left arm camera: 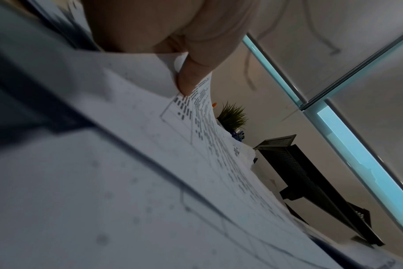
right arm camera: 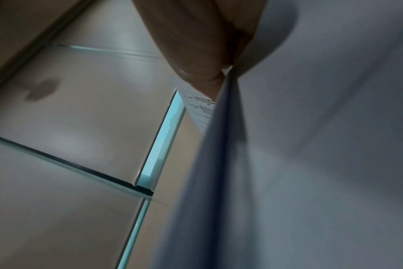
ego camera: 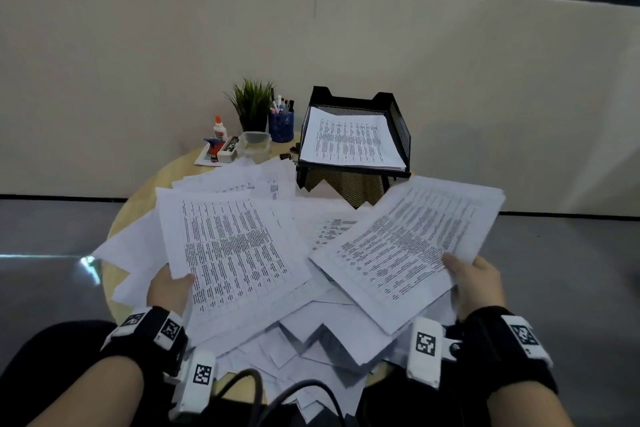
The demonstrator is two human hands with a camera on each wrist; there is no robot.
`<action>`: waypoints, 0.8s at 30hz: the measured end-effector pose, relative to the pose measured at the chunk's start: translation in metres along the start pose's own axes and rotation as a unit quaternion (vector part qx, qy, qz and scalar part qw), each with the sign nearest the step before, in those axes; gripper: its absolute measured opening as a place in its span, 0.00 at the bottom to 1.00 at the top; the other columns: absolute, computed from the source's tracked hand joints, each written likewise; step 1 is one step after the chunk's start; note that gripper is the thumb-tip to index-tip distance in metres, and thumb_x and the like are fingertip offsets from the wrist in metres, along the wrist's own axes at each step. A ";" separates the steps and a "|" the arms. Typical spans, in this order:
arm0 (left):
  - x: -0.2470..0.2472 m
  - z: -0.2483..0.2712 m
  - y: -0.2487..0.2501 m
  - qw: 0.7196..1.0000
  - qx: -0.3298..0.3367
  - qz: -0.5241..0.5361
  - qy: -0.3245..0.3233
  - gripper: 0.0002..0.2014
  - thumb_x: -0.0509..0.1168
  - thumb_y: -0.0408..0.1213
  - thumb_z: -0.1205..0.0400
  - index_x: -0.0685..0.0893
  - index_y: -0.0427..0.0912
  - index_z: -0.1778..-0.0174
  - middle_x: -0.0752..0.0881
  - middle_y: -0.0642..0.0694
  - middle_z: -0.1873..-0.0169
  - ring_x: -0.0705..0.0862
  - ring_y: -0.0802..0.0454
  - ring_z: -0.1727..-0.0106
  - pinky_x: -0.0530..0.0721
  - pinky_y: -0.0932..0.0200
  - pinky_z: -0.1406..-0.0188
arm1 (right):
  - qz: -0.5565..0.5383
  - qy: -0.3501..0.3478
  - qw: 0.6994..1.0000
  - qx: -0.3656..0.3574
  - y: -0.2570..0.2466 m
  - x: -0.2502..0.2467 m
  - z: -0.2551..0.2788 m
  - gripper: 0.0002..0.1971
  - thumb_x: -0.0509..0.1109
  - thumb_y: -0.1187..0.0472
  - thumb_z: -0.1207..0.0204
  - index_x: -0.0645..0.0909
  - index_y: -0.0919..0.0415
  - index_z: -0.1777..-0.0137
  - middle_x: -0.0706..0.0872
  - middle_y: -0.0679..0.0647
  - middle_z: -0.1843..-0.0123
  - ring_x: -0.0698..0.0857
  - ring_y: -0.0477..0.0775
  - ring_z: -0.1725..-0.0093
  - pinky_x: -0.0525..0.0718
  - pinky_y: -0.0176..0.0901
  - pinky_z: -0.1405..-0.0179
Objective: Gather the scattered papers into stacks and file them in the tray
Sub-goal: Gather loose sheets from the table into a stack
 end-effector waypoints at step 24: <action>0.020 0.014 0.008 0.995 0.030 0.013 -0.090 0.21 0.60 0.26 0.17 0.73 0.32 0.27 0.80 0.36 0.34 0.78 0.38 0.34 0.73 0.54 0.40 | -0.123 -0.004 0.974 -0.188 -0.171 -0.006 0.049 0.10 0.69 0.65 0.21 0.75 0.54 0.62 0.87 0.48 0.65 0.87 0.42 0.70 0.88 0.40 0.64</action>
Point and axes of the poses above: each hand's wrist, its own z-axis away from the middle knuckle, its own x-axis out of the palm, y = z × x, the point moved 7 cm from there along -z, towards the middle knuckle
